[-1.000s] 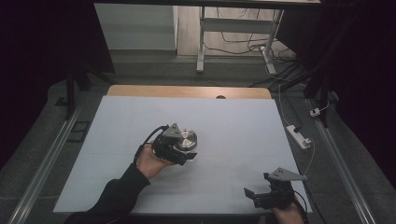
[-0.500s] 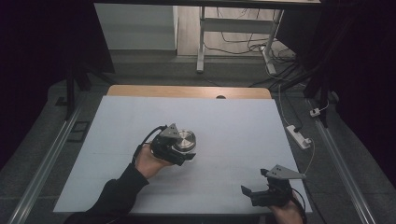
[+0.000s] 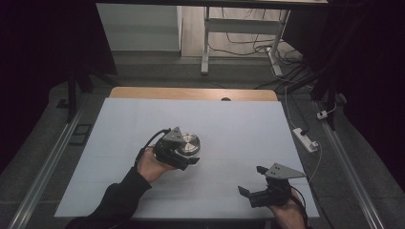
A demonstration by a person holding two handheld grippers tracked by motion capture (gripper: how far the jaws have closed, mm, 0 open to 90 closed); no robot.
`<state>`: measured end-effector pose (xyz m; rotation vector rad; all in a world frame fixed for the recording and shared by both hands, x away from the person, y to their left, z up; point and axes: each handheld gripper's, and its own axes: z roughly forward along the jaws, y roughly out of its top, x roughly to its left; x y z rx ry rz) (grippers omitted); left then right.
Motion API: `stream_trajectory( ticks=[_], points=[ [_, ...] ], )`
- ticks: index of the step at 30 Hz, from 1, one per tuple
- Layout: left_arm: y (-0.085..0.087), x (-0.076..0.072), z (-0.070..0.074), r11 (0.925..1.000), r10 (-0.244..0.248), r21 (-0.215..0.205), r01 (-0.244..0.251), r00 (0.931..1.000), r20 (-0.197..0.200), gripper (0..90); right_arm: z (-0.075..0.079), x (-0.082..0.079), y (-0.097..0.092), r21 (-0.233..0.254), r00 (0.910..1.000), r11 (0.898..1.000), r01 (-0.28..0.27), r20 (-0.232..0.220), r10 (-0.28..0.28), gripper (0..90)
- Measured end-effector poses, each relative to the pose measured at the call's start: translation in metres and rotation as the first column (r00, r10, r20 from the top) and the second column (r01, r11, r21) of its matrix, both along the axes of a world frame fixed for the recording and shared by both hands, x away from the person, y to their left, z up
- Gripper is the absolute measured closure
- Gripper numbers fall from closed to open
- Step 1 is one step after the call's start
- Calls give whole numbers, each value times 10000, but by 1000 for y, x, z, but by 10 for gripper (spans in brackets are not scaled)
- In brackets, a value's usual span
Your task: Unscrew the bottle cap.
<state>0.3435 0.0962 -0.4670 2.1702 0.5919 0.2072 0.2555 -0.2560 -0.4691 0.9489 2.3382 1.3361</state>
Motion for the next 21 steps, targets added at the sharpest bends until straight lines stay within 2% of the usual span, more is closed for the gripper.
stream_trajectory(
  ticks=[11,21],
  points=[
    [1,-2,2,9999,-78,-74,78,10000,33,146,9,18,28,-64,9984,9985,-539,-172,538,0],
    [4,-1,0,9999,-6,-126,6,10000,-3,146,20,39,57,-240,9940,9938,-1087,60,1089,0]
  ],
)
